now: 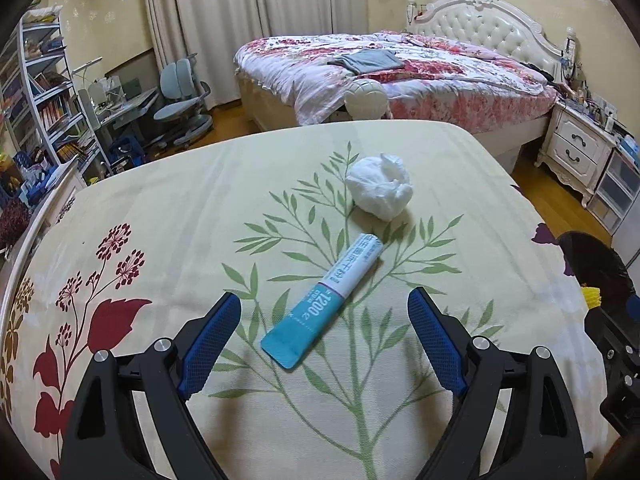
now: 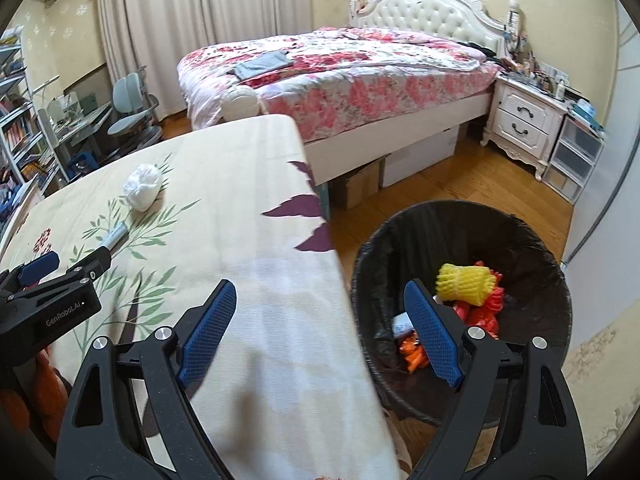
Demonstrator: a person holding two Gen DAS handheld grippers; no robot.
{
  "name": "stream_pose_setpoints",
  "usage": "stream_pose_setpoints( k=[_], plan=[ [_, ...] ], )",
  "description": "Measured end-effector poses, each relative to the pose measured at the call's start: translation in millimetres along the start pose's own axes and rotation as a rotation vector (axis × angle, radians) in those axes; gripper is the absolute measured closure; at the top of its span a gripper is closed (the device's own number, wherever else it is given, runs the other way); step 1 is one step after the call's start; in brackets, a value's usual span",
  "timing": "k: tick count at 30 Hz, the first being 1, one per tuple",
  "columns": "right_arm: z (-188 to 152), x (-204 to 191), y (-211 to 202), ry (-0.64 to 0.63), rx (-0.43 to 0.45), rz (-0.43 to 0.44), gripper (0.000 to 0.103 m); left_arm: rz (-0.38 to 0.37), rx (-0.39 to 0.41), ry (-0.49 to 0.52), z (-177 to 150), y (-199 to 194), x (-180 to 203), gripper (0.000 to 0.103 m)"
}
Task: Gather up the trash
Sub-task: 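Move both open tools back from the bin to the bed, then lower the left tool onto the blue-and-white tube and grasp it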
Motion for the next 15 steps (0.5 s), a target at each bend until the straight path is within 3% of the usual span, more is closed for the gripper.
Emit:
stream_pose_setpoints(
  k=[7, 15],
  plan=[
    [-5, -26, -2, -0.046, -0.003, 0.028, 0.019, -0.013, -0.062, 0.003, -7, 9, -7, 0.018],
    [-8, -35, -1, -0.063, -0.008, 0.038, 0.019, -0.102, -0.13, -0.029, -11, 20, -11, 0.014]
  ],
)
Point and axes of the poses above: each gripper's, at about its wrist camera, not at the fingertips, and y roughly the way its jaws point, x to its right, z to its top, the point moved 9 cm from there along y, roughly the way its jaws point, and after that the axes turned 14 degrees about -z, right-handed, at the moved point
